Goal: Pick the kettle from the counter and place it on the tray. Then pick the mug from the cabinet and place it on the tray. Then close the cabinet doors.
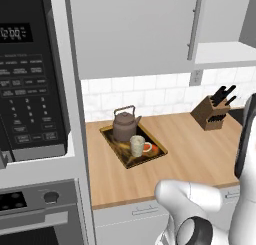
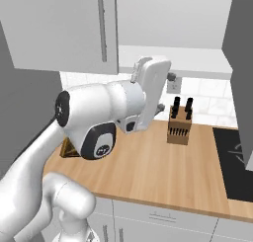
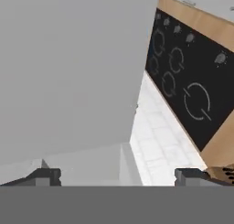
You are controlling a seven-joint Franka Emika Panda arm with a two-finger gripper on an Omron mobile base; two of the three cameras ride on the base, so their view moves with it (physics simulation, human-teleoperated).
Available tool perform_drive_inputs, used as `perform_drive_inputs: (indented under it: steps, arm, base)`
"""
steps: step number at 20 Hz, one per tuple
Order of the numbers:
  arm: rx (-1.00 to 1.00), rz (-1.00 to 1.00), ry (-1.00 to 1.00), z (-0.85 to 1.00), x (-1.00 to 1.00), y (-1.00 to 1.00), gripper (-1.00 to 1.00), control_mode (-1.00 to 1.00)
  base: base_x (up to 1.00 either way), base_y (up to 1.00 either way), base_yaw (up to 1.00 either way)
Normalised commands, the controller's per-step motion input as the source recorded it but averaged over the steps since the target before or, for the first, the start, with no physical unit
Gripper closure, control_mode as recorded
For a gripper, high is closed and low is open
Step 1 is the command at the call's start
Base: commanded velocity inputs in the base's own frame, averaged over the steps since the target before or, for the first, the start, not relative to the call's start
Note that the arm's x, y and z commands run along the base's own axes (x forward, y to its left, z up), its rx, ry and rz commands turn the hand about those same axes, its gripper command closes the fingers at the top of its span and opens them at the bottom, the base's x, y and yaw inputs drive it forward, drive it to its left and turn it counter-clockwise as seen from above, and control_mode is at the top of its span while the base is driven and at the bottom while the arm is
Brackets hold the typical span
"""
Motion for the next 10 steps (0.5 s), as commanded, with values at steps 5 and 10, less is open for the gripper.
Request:
perform_drive_inputs:
  steps: [5, 10]
  arm:
    - [0.0, -0.32, 0.01, 0.0, -0.48, -0.47, -1.0, -1.0]
    - [-0.12, -0.14, 0.02, -0.05, -0.38, -0.63, -1.0, -1.0]
  base:
    - [0.0, 0.0, 0.0]
    - [0.0, 0.0, 0.0]
